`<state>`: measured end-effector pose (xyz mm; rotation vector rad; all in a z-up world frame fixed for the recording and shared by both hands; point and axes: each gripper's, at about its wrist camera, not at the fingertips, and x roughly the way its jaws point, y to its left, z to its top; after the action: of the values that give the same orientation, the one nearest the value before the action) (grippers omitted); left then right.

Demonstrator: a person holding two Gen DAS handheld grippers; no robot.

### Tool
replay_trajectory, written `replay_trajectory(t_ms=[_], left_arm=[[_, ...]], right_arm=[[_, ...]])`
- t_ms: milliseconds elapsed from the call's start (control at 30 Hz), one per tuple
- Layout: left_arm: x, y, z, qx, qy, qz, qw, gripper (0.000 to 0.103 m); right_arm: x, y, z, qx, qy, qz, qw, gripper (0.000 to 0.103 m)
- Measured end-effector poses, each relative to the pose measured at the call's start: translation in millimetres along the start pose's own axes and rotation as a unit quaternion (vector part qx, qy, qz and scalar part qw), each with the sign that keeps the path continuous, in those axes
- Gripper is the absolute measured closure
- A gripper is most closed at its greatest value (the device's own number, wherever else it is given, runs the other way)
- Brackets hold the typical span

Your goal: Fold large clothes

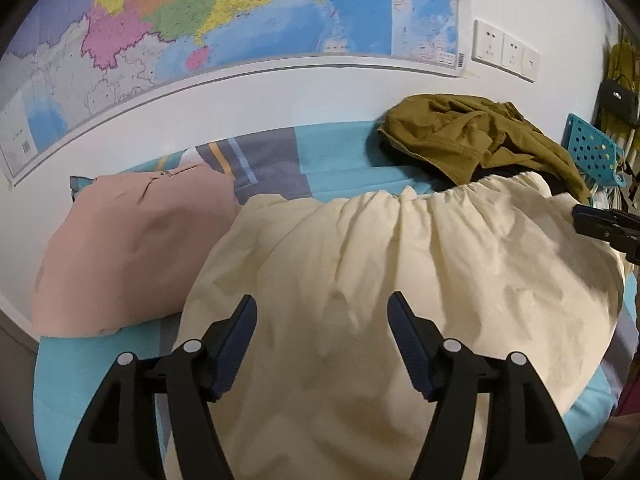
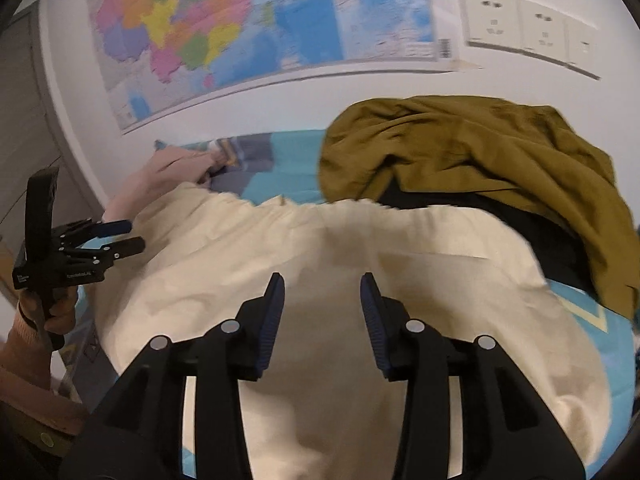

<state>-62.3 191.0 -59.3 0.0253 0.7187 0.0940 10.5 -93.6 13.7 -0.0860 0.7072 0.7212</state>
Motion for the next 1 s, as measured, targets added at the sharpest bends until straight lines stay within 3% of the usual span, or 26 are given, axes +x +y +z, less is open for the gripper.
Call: replay_trajectory(t_ms=[167,367,433,500,700,833,900,1000], left_arm=[[6.9,-6.0,-5.2,0.005,0.011,-0.009,0.9999,0.037],[28.6,-1.3,-8.1,0.003,0.033,0.002,0.9994,0.035],[35.6,1.7,-6.0,0.003,0.035,0.008,0.9994,0.035],[40.2,3.4,-3.6,0.006,0.036,0.013,0.9993,0.035],[33.9,7.6,-3.6,0.005,0.030,0.003,0.9995,0.035],[38.9,12.2,-5.1,-0.002,0.028,-0.005,0.9996,0.034],[42.6,11.2,-3.7,0.000,0.029,-0.004,0.9996,0.031],[49.7,11.8,-1.7,0.003,0.032,0.001,0.9995,0.028]], right_arm=[[34.0,2.9,-5.0,-0.004,0.041,-0.001,0.999,0.064],[68.6,-16.9,-7.2,0.037,0.059,-0.016,0.997,0.086],[70.4,-20.7,-6.4,0.048,0.059,-0.007,0.997,0.085],[63.1,-21.5,-5.5,0.052,0.058,0.007,0.997,0.075],[-16.1,-43.4,-10.5,0.063,-0.016,0.015,0.998,0.062],[-42.0,-87.0,-36.4,0.107,-0.020,-0.022,0.994,0.064],[-39.4,-112.5,-49.7,0.144,-0.016,-0.027,0.989,0.069],[-22.2,-140.0,-65.3,0.175,-0.001,-0.040,0.984,0.067]])
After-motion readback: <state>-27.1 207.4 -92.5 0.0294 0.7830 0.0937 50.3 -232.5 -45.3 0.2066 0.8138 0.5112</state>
